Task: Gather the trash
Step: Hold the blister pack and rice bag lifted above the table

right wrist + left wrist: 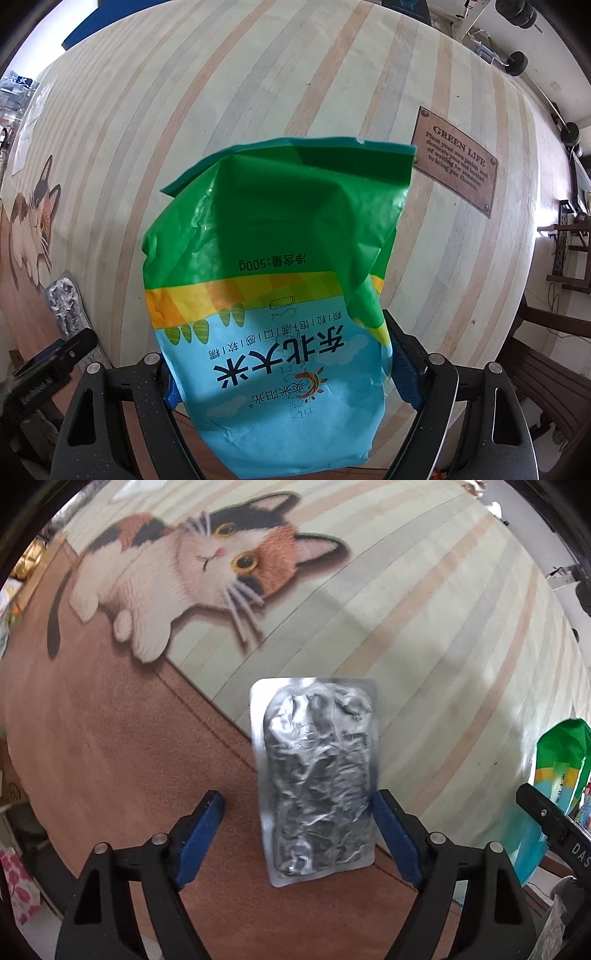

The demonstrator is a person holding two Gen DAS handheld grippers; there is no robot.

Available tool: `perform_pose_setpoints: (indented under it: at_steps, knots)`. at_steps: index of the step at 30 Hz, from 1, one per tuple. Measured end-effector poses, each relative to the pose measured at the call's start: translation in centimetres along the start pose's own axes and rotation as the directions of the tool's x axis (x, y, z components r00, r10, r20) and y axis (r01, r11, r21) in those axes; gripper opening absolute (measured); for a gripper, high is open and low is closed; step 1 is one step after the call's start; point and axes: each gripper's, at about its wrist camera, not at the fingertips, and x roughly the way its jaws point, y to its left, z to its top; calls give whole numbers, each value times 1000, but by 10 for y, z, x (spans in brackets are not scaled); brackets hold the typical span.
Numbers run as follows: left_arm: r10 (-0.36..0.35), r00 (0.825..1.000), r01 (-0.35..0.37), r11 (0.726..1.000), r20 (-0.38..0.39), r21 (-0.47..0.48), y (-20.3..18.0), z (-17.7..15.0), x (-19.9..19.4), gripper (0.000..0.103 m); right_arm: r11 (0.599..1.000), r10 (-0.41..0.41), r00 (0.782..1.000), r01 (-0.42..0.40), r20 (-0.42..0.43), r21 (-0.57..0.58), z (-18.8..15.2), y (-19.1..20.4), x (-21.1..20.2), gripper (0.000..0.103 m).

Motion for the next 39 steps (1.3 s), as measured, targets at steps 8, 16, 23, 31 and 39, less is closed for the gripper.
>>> perform_pose_setpoints:
  at_steps: [8,16,23,31,39]
  knots:
    - [-8,999,5,997,33,71,-30,-9,-15,53,1000,-2,1000,2,5,-12,0,4,1,87]
    - [-48,998,43,995,48,92,-20,-8,-40,32,1000,14,999,-14,34,-13,-5,6,-17,87]
    - [-128,991,130,988,-31,82,-18,-3,-27,53,1000,11,998,-9,56,-27,-16,8,-27,87]
    - [12,1000,-13,988,8,153,-57,-3,-33,65,1000,-6,999,6,48,-8,-17,10,-21,87]
    - [-30,999,24,985,35,173,-47,-15,-42,64,1000,1,999,-2,52,18,-15,3,-24,87]
